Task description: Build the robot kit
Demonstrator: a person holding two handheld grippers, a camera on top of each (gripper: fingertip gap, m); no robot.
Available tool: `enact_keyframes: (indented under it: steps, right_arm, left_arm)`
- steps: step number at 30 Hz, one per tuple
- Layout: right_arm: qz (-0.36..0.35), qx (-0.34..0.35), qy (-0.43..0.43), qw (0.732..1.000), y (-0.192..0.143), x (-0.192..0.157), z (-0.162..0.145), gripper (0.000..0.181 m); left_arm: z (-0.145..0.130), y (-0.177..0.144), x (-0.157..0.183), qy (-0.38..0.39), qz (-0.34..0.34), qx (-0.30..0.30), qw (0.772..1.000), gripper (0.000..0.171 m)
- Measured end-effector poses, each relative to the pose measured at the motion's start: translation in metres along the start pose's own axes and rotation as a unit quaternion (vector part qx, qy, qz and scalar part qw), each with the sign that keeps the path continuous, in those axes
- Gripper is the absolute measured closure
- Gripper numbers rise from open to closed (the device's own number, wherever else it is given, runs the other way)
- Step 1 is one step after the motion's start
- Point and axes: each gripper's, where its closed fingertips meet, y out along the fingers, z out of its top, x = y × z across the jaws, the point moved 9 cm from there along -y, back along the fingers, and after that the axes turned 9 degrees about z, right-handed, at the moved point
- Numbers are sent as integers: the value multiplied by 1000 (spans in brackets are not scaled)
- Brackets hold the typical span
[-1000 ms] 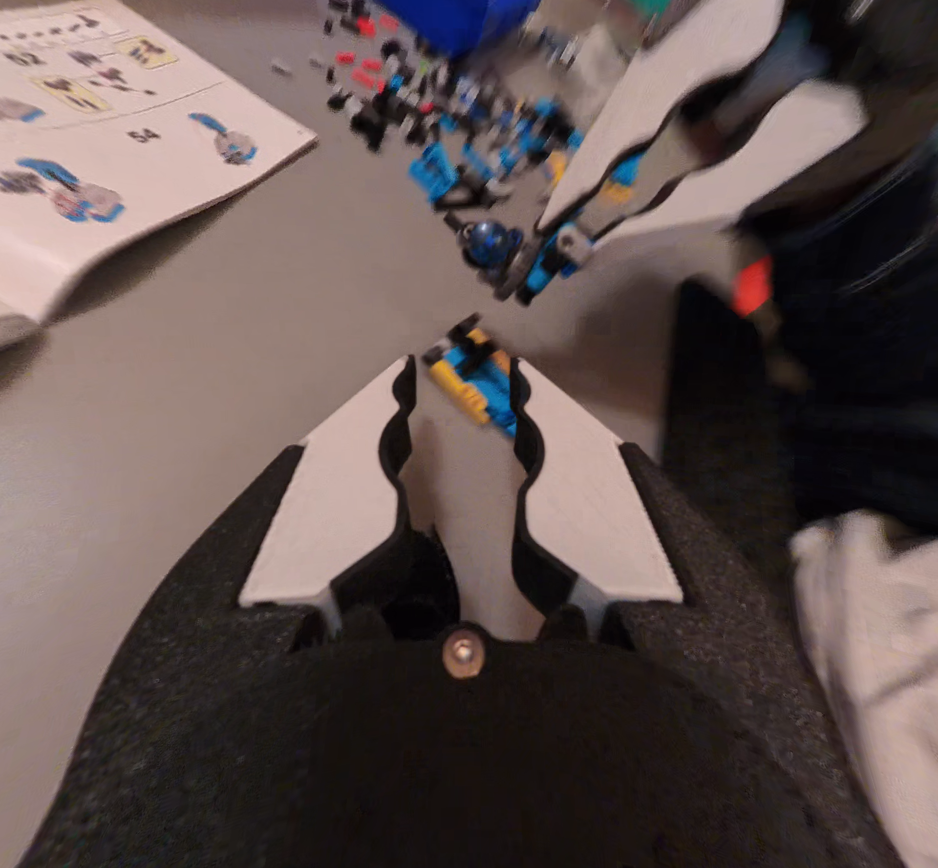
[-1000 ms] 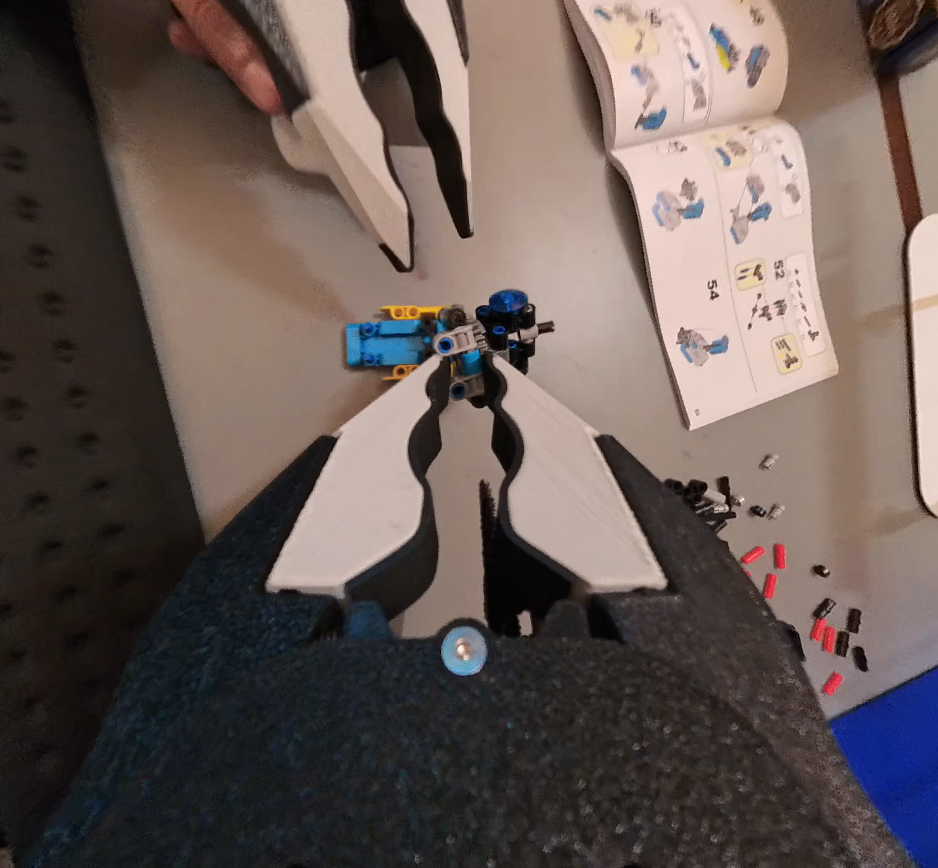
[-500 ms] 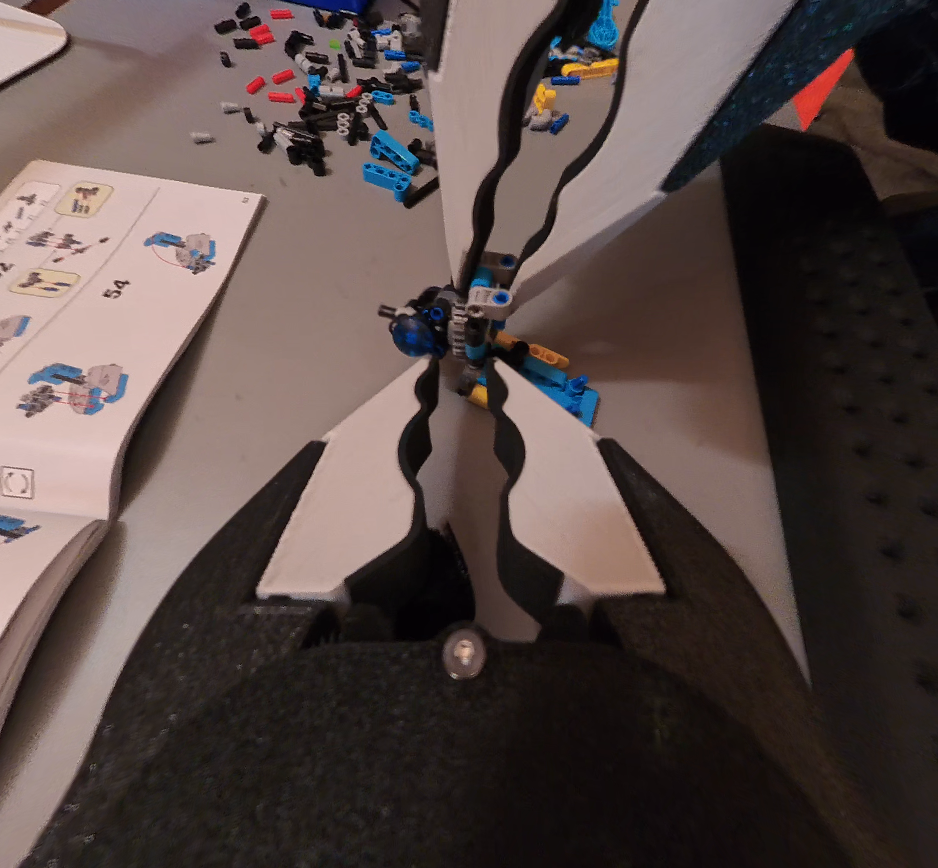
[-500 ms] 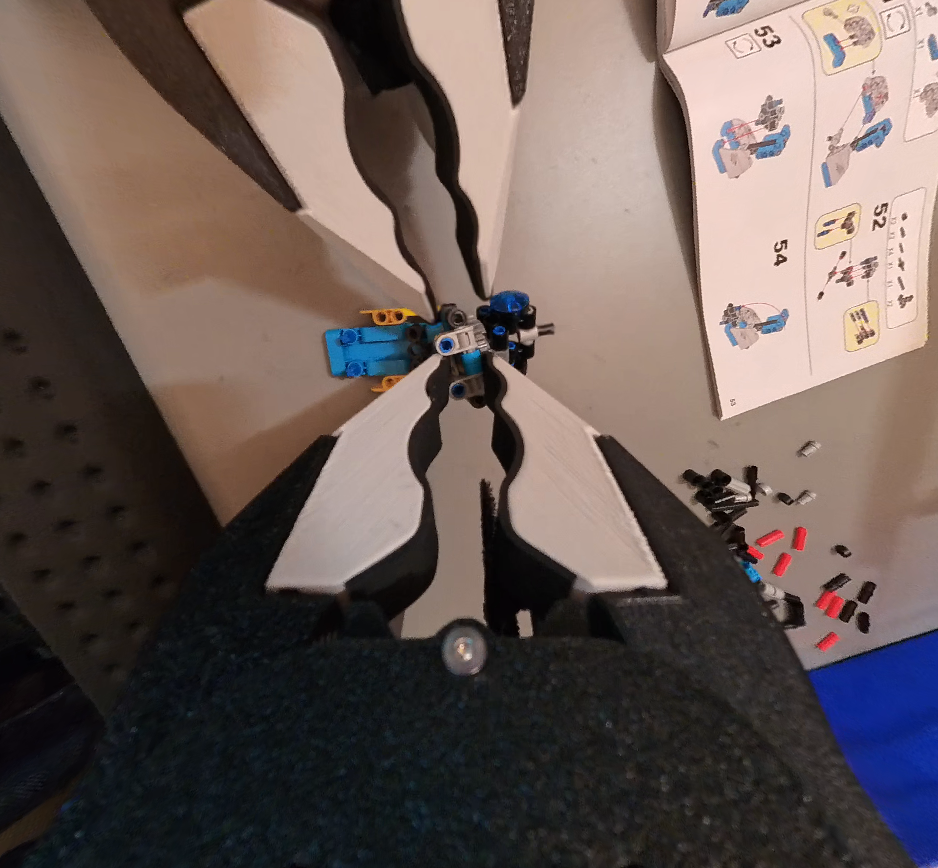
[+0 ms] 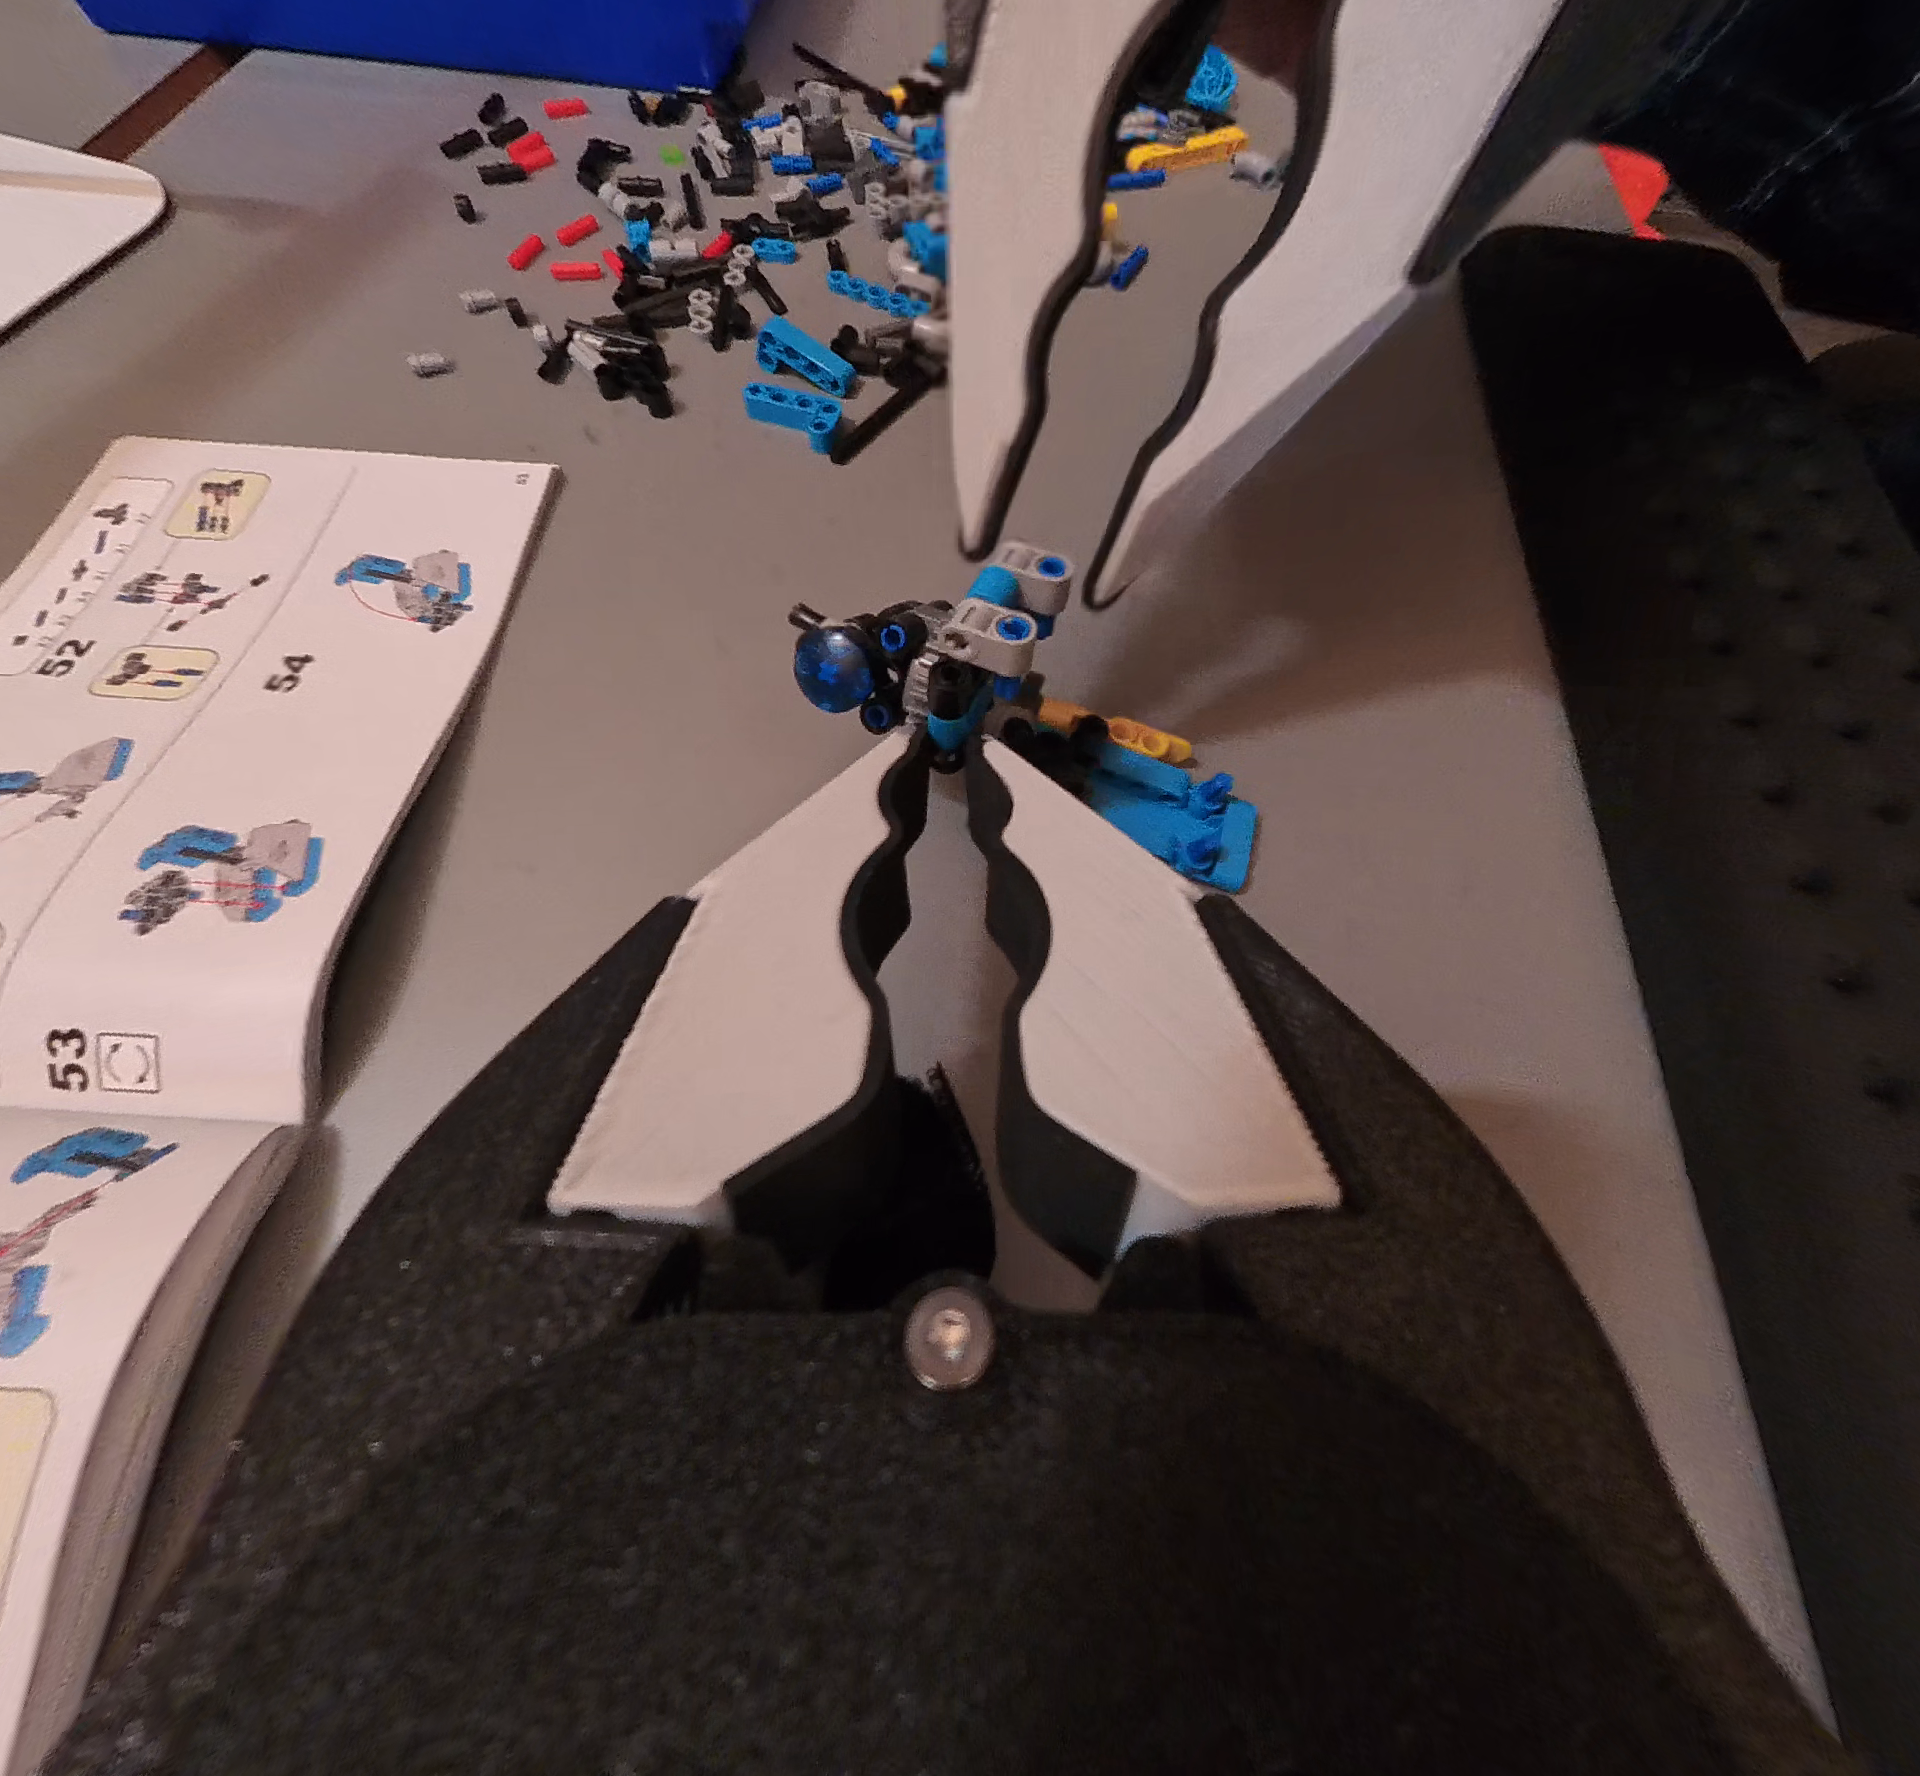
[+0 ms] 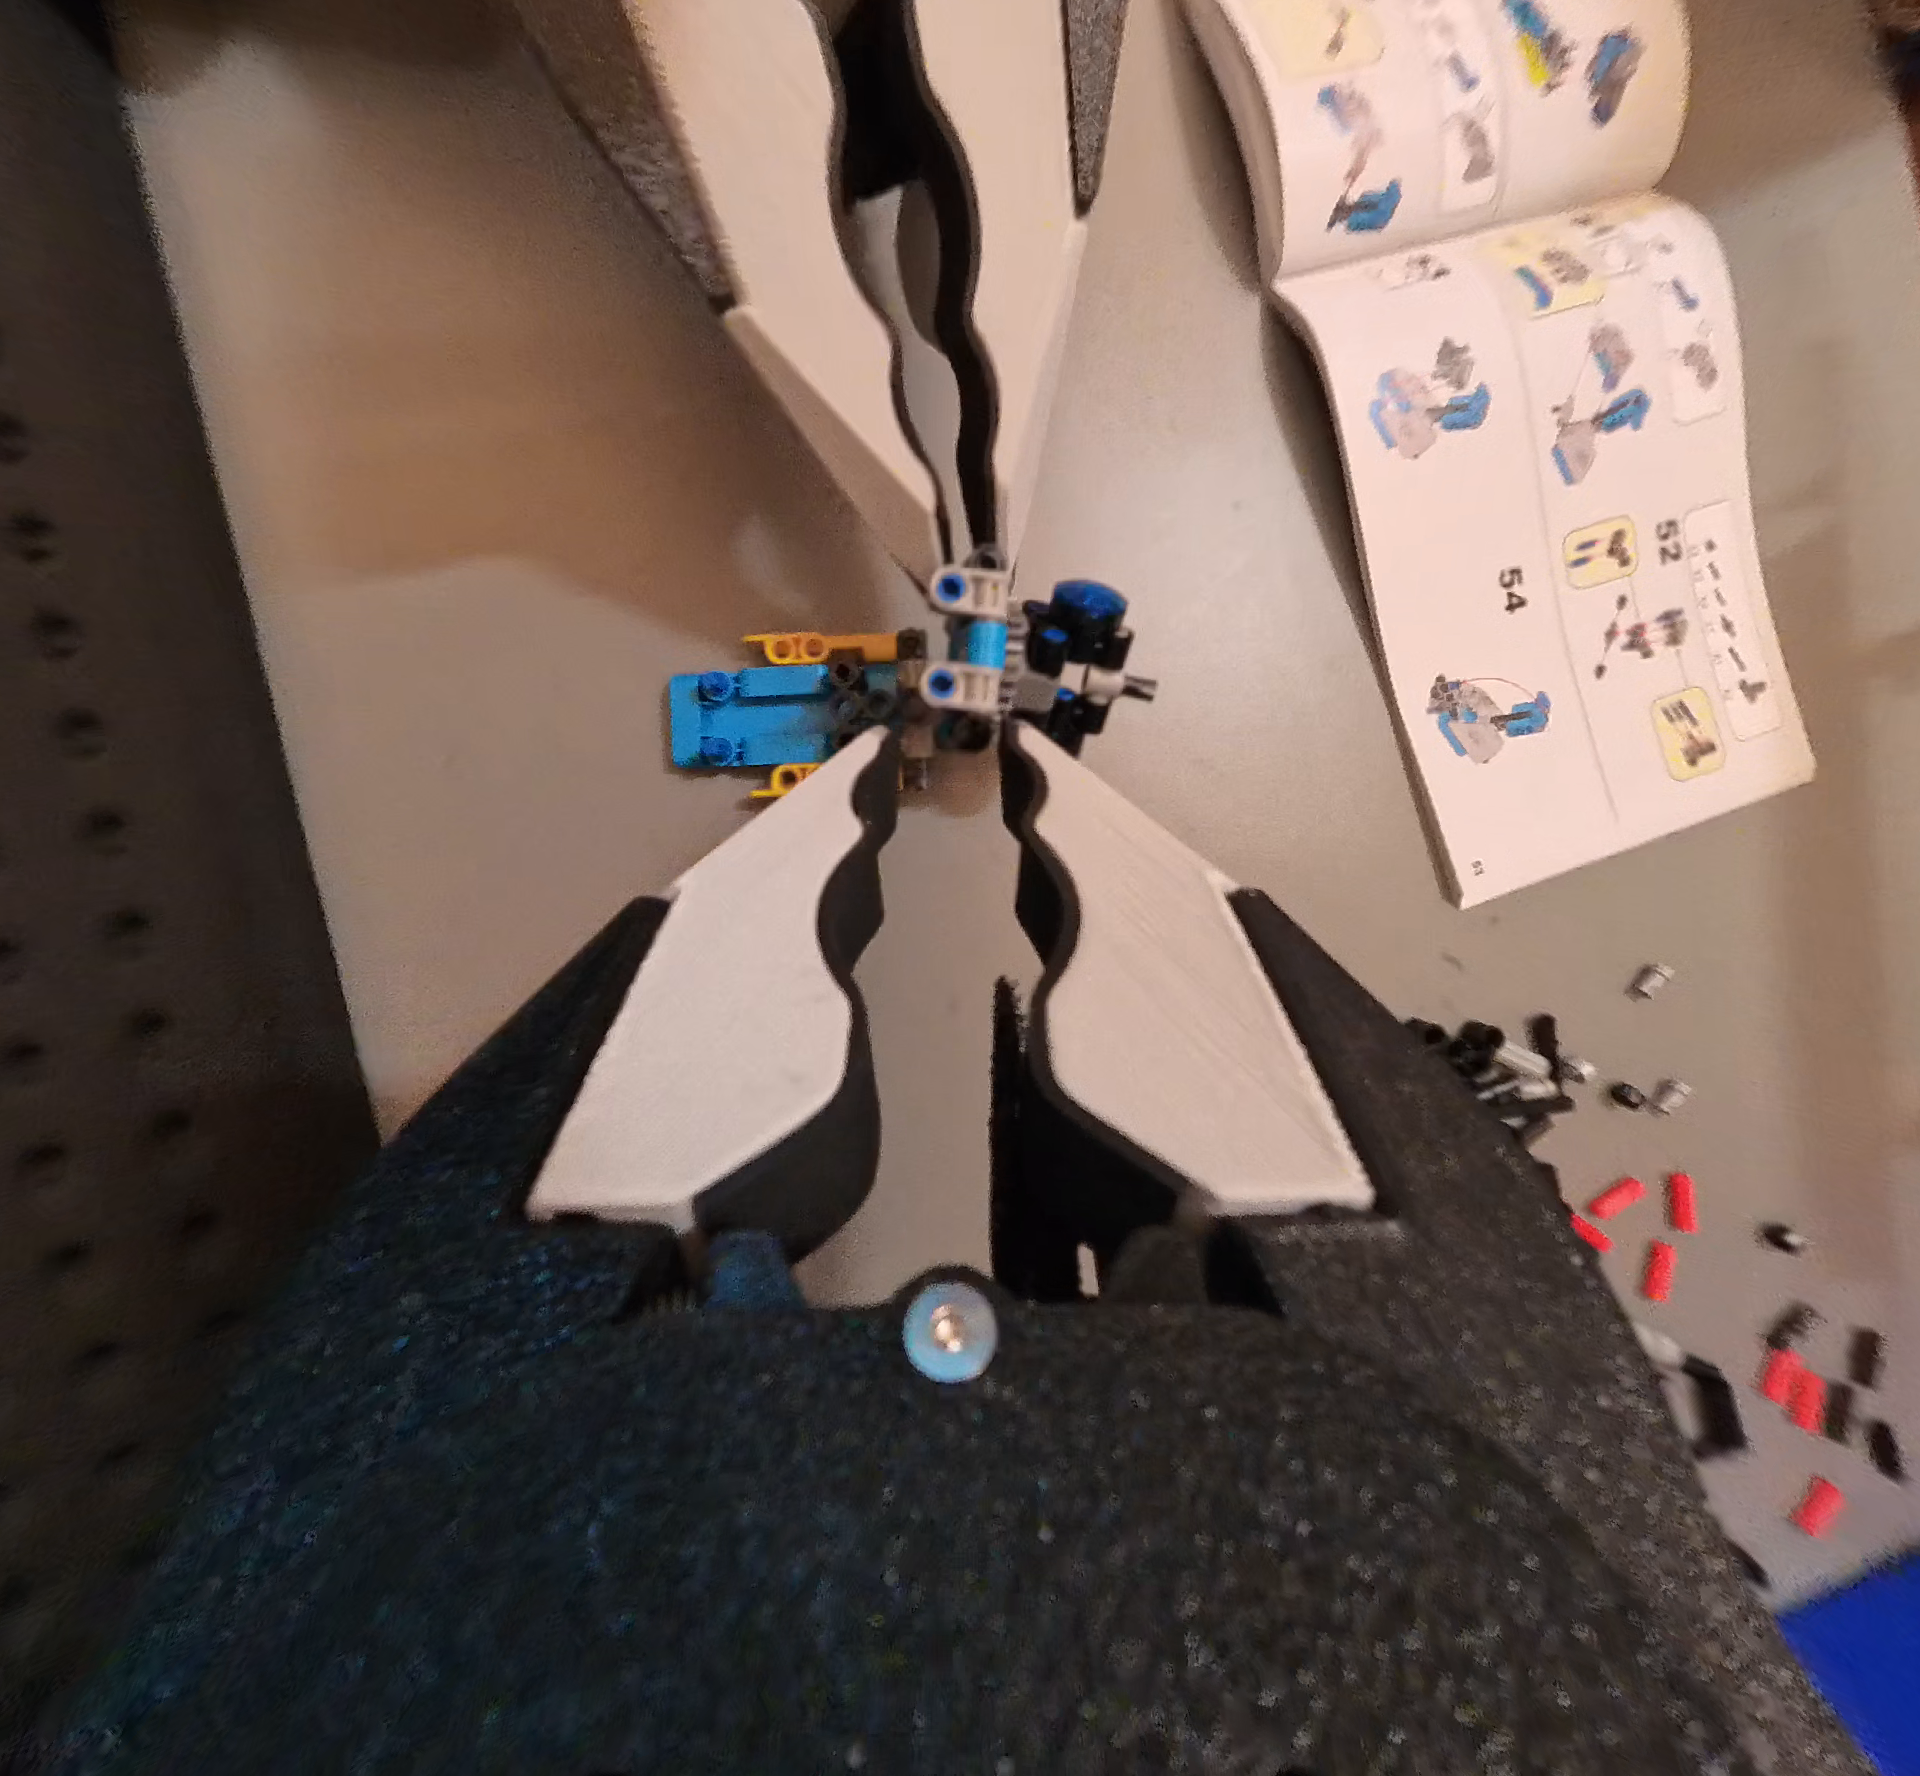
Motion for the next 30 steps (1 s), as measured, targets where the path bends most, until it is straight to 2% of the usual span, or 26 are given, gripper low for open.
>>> enact_keyframes:
  steps: [4, 6, 7, 9, 10, 16, 21, 23, 25, 30]
  right_arm:
    - [17, 128, 29, 991, -2, 3, -22, 141]
    - [17, 187, 25, 982, 2, 0, -26, 147]
    - [7, 195, 23, 981, 4, 0, -28, 152]
    - [-9, 189, 17, 982, 8, 0, -29, 169]
    - [-19, 188, 15, 982, 8, 1, -29, 172]
    - [-6, 176, 35, 984, 13, 3, -35, 174]
    - [16, 179, 53, 982, 16, 3, -36, 175]
    - [29, 183, 61, 981, 16, 4, -38, 175]
    - [40, 181, 67, 980, 17, 5, -40, 175]
    - [38, 179, 68, 981, 17, 6, -40, 175]
  left_arm:
    - [-2, 0, -5, -27, -26, -2, 999, 165]
    - [-2, 2, -5, -37, -32, -1, 999, 165]
    - [-1, 1, -4, -45, -37, 4, 998, 165]
    - [1, 1, -4, -54, -43, 10, 998, 165]
    - [0, 1, -4, -52, -42, 8, 998, 165]
    - [0, 1, 1, -34, -26, 4, 999, 164]
    - [0, -1, 2, -24, -24, 11, 999, 151]
    - [0, 0, 6, -7, -25, 10, 1000, 154]
    - [0, 2, 7, 9, -11, 9, 1000, 164]
    - [0, 3, 7, 7, -10, 8, 1000, 165]
